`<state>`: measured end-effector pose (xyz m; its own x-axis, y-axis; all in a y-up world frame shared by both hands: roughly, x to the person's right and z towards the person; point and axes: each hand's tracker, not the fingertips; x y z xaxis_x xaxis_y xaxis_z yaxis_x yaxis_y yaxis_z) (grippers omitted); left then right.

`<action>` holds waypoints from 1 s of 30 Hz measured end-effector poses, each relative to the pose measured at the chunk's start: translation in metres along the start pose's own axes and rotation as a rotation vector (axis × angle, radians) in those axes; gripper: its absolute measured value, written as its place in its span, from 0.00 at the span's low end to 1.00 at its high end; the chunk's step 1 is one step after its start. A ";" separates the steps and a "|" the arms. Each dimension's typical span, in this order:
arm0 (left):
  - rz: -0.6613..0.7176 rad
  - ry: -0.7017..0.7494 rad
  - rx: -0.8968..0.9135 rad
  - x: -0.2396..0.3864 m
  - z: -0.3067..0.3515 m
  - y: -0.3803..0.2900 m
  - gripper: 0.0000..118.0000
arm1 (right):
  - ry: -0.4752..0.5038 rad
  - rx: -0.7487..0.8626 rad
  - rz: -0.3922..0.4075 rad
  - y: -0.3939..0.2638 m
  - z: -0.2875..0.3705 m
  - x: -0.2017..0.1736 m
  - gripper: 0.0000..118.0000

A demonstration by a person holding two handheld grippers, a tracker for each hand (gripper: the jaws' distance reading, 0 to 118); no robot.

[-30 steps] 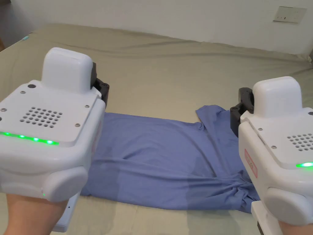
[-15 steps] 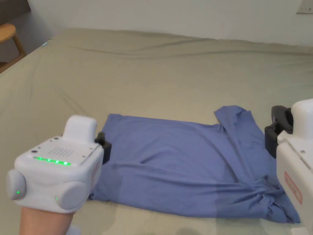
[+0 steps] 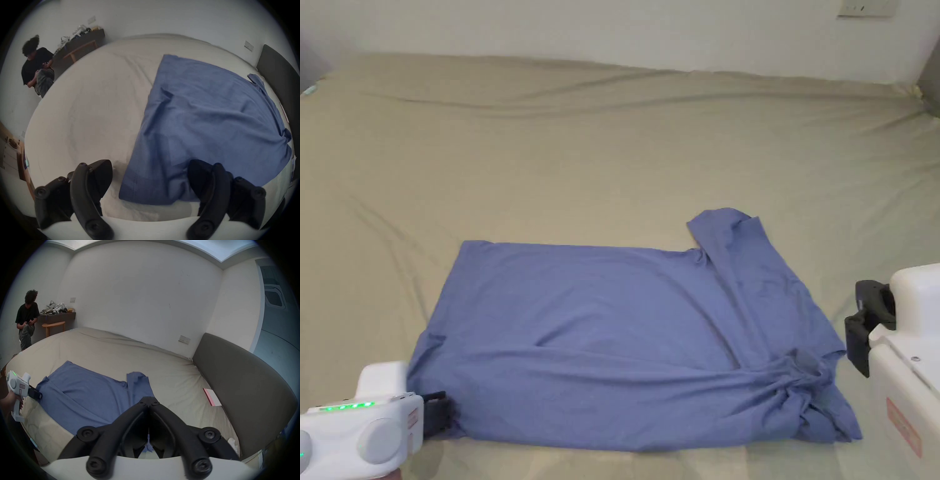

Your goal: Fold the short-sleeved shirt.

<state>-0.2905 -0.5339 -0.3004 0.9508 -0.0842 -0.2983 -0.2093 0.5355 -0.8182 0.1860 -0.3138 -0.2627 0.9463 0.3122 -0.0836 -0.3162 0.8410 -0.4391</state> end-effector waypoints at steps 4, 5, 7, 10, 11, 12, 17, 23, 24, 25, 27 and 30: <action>-0.144 -0.059 0.030 0.022 0.012 0.006 0.05 | 0.012 -0.106 -0.049 -0.020 -0.019 0.012 0.02; -0.183 -0.021 0.039 0.024 0.015 0.008 0.05 | 0.004 -0.146 -0.054 -0.026 -0.027 0.014 0.02; -0.131 -0.040 0.135 0.019 0.033 0.011 0.05 | 0.007 -0.250 -0.065 -0.042 -0.046 0.019 0.11; -0.104 -0.049 0.204 0.017 0.060 0.019 0.05 | 0.053 -0.498 -0.124 -0.080 -0.087 0.024 0.91; -0.106 -0.048 0.223 0.017 0.069 0.019 0.05 | 0.075 -0.531 -0.155 -0.095 -0.100 0.025 0.94; -0.117 -0.047 0.236 0.021 0.082 0.021 0.05 | 0.083 -0.571 -0.175 -0.108 -0.112 0.024 0.94; -0.140 -0.051 0.272 0.025 0.105 0.023 0.05 | 0.084 -0.707 -0.250 -0.147 -0.165 0.017 0.94; -0.162 -0.036 0.255 0.029 0.100 0.021 0.05 | 0.145 -0.747 -0.327 -0.148 -0.184 0.011 0.89; -0.163 -0.033 0.249 0.029 0.097 0.020 0.05 | 0.153 -0.736 -0.292 -0.145 -0.181 0.008 0.83; -0.169 -0.029 0.241 0.029 0.094 0.019 0.05 | 0.180 -0.721 -0.270 -0.142 -0.178 0.006 0.75; -0.181 -0.018 0.231 0.030 0.090 0.017 0.05 | 0.197 -0.719 -0.275 -0.140 -0.177 0.012 0.48; -0.186 -0.017 0.212 0.025 0.077 0.015 0.05 | 0.237 -0.690 -0.203 -0.129 -0.165 0.010 0.11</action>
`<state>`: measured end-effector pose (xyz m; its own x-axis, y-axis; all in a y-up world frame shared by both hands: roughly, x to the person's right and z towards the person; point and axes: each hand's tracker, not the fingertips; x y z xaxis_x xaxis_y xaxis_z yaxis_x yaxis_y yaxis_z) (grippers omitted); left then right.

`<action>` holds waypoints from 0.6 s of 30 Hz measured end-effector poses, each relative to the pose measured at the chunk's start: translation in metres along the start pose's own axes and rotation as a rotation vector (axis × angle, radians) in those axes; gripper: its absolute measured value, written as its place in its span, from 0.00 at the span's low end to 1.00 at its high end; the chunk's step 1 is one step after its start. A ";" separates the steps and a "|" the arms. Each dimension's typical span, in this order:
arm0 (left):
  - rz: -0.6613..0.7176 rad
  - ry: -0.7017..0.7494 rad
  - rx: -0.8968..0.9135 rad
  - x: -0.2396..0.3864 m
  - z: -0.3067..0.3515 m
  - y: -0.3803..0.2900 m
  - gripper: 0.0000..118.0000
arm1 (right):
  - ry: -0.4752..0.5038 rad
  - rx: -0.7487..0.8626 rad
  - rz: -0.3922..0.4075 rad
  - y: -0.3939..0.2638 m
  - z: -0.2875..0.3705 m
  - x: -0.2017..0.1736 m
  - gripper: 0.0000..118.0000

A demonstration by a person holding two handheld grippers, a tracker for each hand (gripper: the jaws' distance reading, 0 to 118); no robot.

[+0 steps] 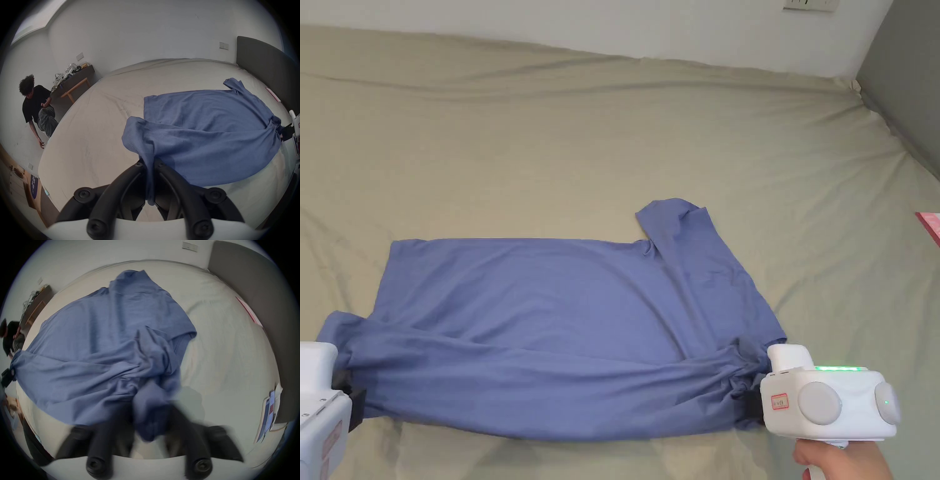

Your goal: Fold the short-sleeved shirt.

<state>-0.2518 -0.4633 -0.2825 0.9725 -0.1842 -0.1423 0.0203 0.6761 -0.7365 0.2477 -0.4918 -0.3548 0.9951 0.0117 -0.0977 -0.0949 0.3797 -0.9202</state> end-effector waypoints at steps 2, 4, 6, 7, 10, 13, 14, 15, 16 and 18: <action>-0.006 -0.002 -0.009 -0.002 -0.004 -0.003 0.05 | -0.013 -0.007 0.023 0.000 0.009 -0.002 0.11; -0.007 -0.004 -0.014 -0.005 -0.005 -0.004 0.05 | -0.005 0.019 0.004 0.001 0.015 0.010 0.11; -0.010 -0.007 -0.019 -0.008 -0.001 -0.004 0.05 | 0.013 0.040 -0.009 0.001 0.031 0.017 0.11; -0.010 -0.010 -0.016 -0.010 0.002 -0.005 0.05 | 0.020 0.062 -0.017 0.000 0.041 0.019 0.11; -0.027 -0.016 -0.003 -0.013 0.018 -0.004 0.05 | 0.040 0.083 -0.019 -0.004 0.073 0.018 0.11; -0.053 -0.006 0.009 -0.022 0.036 -0.005 0.05 | 0.049 0.084 -0.017 -0.015 0.103 0.015 0.11; -0.051 -0.008 0.009 -0.025 0.042 -0.007 0.05 | 0.046 0.083 -0.010 -0.020 0.110 0.015 0.11; -0.048 -0.015 0.006 -0.030 0.049 -0.010 0.05 | 0.043 0.076 0.000 -0.027 0.118 0.016 0.11; -0.050 -0.020 0.001 -0.034 0.055 -0.014 0.05 | 0.045 0.067 0.004 -0.036 0.124 0.014 0.11; -0.076 -0.025 -0.025 -0.037 0.063 -0.027 0.05 | 0.059 0.029 -0.015 -0.054 0.129 0.015 0.11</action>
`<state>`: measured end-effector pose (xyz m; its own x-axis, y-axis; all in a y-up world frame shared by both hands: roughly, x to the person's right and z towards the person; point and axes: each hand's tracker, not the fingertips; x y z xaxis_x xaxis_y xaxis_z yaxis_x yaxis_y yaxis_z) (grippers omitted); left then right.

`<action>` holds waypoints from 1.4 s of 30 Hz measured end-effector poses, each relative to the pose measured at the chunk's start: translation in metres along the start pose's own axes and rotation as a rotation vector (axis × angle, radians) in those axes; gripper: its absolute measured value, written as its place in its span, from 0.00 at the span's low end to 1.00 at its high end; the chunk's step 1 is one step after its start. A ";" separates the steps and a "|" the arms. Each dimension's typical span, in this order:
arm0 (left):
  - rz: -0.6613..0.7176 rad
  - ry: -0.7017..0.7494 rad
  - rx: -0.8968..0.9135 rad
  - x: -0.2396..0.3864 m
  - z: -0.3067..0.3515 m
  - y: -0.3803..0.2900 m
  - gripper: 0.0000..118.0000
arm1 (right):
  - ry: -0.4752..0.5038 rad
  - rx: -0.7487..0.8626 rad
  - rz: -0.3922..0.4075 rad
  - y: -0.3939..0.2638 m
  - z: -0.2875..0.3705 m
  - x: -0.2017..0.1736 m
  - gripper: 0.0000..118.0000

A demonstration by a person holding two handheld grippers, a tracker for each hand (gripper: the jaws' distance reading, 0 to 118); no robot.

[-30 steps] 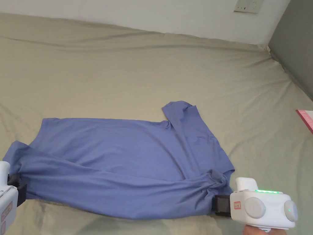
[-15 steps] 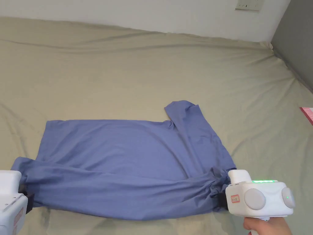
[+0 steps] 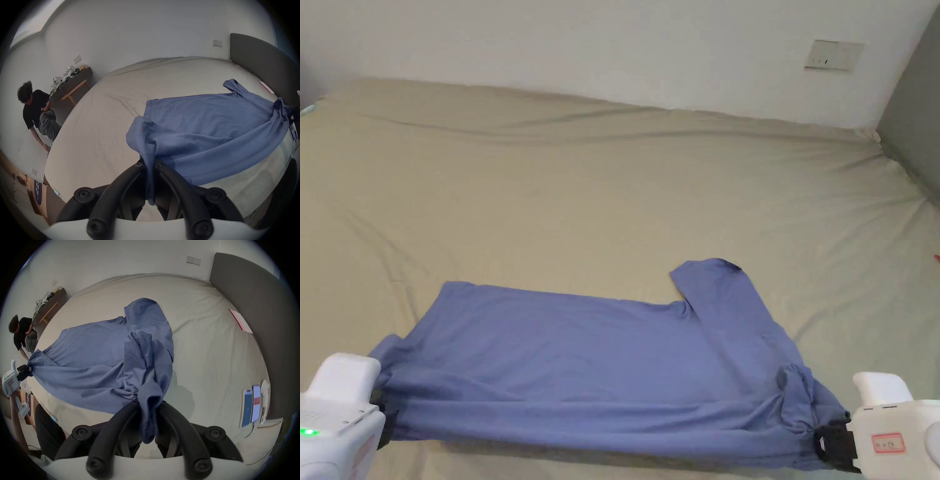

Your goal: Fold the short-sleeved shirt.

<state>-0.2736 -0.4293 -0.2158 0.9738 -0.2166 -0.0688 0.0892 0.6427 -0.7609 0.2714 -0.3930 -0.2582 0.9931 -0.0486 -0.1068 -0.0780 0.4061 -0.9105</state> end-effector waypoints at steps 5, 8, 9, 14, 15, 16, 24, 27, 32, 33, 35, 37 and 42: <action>-0.090 -0.021 -0.138 0.004 -0.009 -0.049 0.05 | -0.001 -0.119 -0.013 -0.050 -0.023 -0.001 0.11; -0.111 -0.028 -0.206 0.007 -0.022 -0.074 0.05 | -0.003 -0.168 -0.029 -0.071 -0.053 0.008 0.11; -0.123 -0.025 -0.224 0.009 -0.027 -0.080 0.05 | -0.009 -0.182 -0.033 -0.076 -0.062 0.009 0.11; -0.152 -0.042 -0.280 0.017 -0.049 -0.097 0.07 | -0.012 -0.202 -0.090 -0.089 -0.082 0.006 0.29; -0.153 -0.036 -0.279 0.018 -0.047 -0.094 0.15 | 0.004 -0.195 -0.107 -0.086 -0.076 0.007 0.42; -0.152 -0.032 -0.278 0.020 -0.044 -0.089 0.22 | -0.006 -0.201 -0.112 -0.083 -0.071 0.007 0.56; 0.015 -0.038 -0.049 0.000 -0.001 -0.039 0.96 | -0.157 0.059 -0.005 -0.042 0.000 0.032 0.88; 0.073 -0.026 0.148 -0.004 0.036 0.003 0.96 | -0.184 0.283 0.060 -0.012 0.048 0.013 0.88; 0.179 -0.060 0.478 0.004 0.109 0.069 0.95 | -0.188 0.659 0.148 0.016 0.125 -0.058 0.88; 0.176 -0.054 0.540 0.008 0.122 0.078 0.95 | -0.203 0.718 0.154 0.019 0.134 -0.071 0.88; 0.161 -0.014 0.643 0.019 0.145 0.092 0.94 | -0.219 0.821 0.187 0.023 0.147 -0.102 0.88; 0.141 0.005 0.717 0.031 0.161 0.103 0.87 | -0.215 0.878 0.217 0.025 0.155 -0.124 0.87; 0.109 0.018 0.769 0.056 0.177 0.118 0.15 | -0.142 0.923 0.275 0.026 0.156 -0.167 0.32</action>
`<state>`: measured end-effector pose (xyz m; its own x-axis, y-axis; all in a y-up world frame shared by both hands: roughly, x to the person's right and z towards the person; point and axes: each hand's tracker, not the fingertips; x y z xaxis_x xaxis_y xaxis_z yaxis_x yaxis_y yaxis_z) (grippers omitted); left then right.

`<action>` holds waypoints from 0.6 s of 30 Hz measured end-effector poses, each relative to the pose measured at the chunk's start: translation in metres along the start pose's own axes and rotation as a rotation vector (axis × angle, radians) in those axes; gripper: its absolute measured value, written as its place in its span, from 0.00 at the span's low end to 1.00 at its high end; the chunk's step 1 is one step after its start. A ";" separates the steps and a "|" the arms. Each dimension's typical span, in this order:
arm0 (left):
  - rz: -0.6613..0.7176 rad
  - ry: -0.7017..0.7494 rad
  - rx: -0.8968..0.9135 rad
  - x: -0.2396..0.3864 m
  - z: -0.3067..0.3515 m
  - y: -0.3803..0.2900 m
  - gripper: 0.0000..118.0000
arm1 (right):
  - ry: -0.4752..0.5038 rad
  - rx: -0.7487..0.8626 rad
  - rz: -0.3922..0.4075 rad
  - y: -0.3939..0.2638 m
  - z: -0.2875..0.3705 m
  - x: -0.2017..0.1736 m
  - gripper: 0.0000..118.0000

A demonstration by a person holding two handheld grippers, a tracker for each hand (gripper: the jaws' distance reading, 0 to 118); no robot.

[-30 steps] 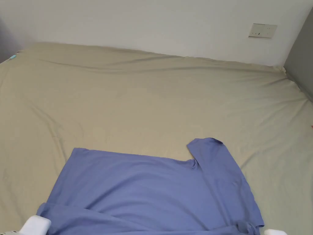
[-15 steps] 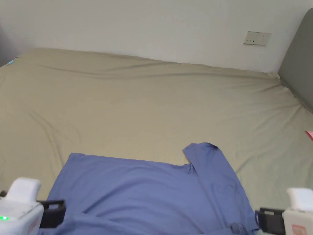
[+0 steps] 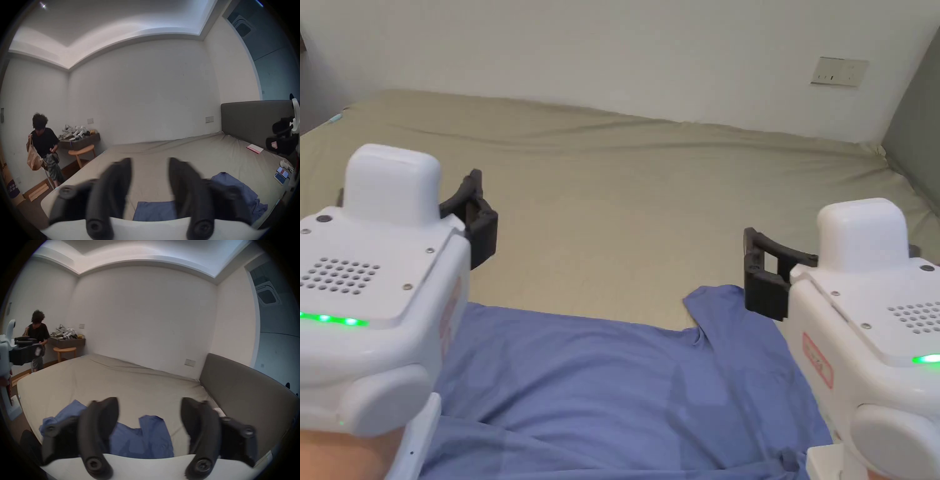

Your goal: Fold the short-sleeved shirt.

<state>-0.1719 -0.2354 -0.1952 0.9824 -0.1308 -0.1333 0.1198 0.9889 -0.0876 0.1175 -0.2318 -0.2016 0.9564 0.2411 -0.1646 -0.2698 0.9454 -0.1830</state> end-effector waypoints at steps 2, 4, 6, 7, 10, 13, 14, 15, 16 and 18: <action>-0.009 -0.006 0.007 0.006 -0.002 0.001 0.00 | 0.006 0.012 0.020 -0.001 -0.004 -0.012 0.02; -0.013 -0.013 0.002 0.011 -0.005 0.001 0.00 | 0.007 0.019 0.038 -0.005 -0.011 -0.016 0.02; -0.012 -0.033 -0.008 0.012 -0.009 -0.001 0.00 | 0.030 -0.007 0.055 -0.007 -0.017 -0.018 0.02; -0.018 -0.039 -0.019 0.012 -0.013 -0.003 0.00 | 0.031 -0.007 0.047 -0.009 -0.021 -0.018 0.02; -0.043 -0.029 -0.041 0.012 -0.027 -0.018 0.00 | 0.022 -0.027 0.038 -0.017 -0.034 -0.014 0.02; -0.063 -0.031 -0.204 0.004 -0.061 -0.058 0.00 | 0.019 -0.061 0.013 -0.030 -0.048 -0.010 0.02; -0.059 -0.038 -0.266 -0.001 -0.076 -0.078 0.00 | 0.022 -0.078 0.004 -0.034 -0.053 -0.008 0.02; -0.057 -0.040 -0.317 -0.004 -0.087 -0.096 0.00 | 0.023 -0.091 0.003 -0.039 -0.058 -0.006 0.02; -0.064 -0.041 -0.384 -0.009 -0.101 -0.117 0.00 | 0.018 -0.106 0.006 -0.045 -0.063 -0.005 0.02; -0.077 -0.053 -0.493 -0.018 -0.130 -0.158 0.00 | 0.009 -0.136 0.014 -0.055 -0.074 0.001 0.02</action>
<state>-0.2275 -0.3985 -0.3071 0.9808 -0.1857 -0.0591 0.1226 0.8239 -0.5533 0.1246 -0.2999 -0.2633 0.9517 0.2514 -0.1763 -0.2961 0.9033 -0.3104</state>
